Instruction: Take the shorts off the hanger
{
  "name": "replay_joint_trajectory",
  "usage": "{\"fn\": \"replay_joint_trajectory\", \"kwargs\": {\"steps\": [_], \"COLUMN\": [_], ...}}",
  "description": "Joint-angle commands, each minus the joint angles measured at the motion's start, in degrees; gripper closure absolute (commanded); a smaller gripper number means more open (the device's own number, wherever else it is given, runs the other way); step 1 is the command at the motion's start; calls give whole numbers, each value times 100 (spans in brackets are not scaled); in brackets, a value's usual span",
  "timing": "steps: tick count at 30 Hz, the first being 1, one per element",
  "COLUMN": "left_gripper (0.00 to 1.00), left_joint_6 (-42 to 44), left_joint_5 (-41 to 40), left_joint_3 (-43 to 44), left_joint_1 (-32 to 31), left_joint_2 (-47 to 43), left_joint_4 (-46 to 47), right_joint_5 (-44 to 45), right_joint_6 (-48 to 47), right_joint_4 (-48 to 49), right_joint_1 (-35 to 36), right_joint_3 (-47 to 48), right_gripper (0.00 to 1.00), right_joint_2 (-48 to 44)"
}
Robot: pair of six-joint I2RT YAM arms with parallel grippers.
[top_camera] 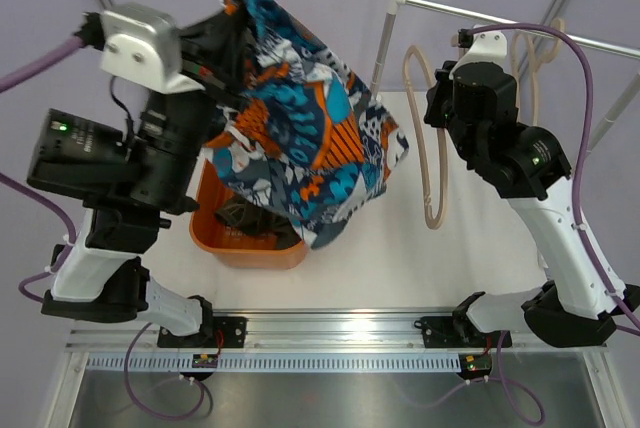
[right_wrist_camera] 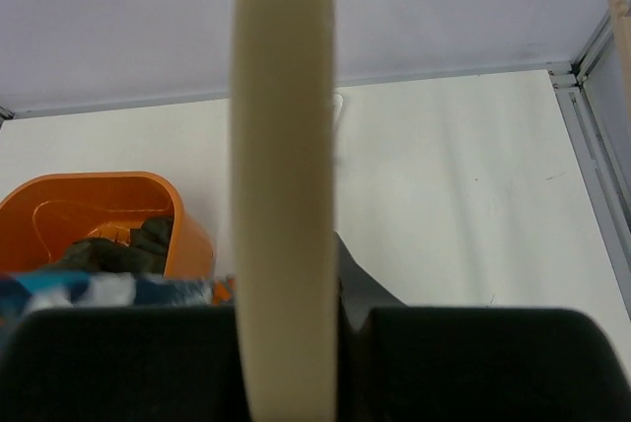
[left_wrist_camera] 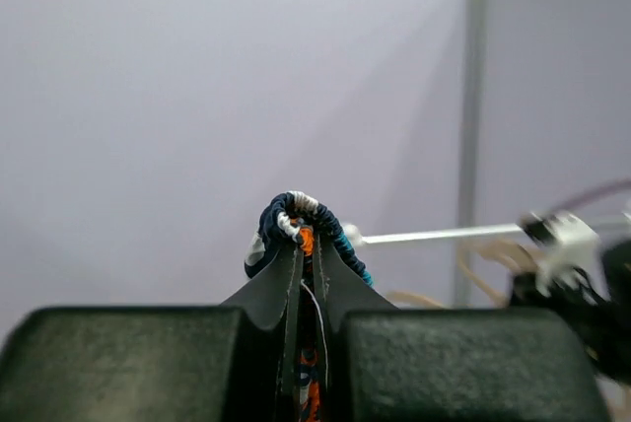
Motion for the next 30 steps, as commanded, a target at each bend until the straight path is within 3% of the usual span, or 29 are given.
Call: {"fn": "replay_joint_trajectory", "kwargs": {"steps": [1, 3, 8, 16, 20, 22, 25, 26, 28, 29, 30], "left_gripper": [100, 100, 100, 100, 100, 100, 100, 100, 100, 100, 100], "left_joint_6": [1827, 1725, 249, -596, -1307, -1895, -3440, -4027, -5844, -5852, -6453], "left_joint_5": [-298, -323, -25, 19, 142, 142, 116, 142, 851, 1133, 1631], "left_joint_3": [396, 335, -1096, -2029, -2958, -3337, -3796, -3831, -4286, -4593, -4935], "left_joint_1": [469, 848, 1788, 2343, 2729, 3114, 3939, 4213, 4984, 5224, 5400], "left_joint_2": [159, 134, -647, -974, -1062, -1062, -826, -720, -553, -535, -535], "left_joint_4": [1733, 1632, 1280, 928, 630, 550, -467, -1244, -1786, -1753, -1657], "right_joint_5": [-130, -140, -131, -166, -140, -139, -139, -131, -148, -148, -131], "right_joint_6": [9, -9, -70, 0, 44, 87, 114, 132, 149, 149, 158], "right_joint_4": [51, 60, 113, 51, 8, -1, -1, -1, 7, 7, 16], "right_joint_1": [-28, -28, -28, -28, -28, -28, -28, -28, -28, -28, -28], "right_joint_3": [-70, -131, -246, -439, -589, -668, -782, -800, -861, -870, -914], "right_gripper": [100, 100, 100, 100, 100, 100, 100, 100, 100, 100, 100], "right_joint_2": [-207, -259, -339, -593, -725, -761, -866, -910, -971, -989, -1015]}}
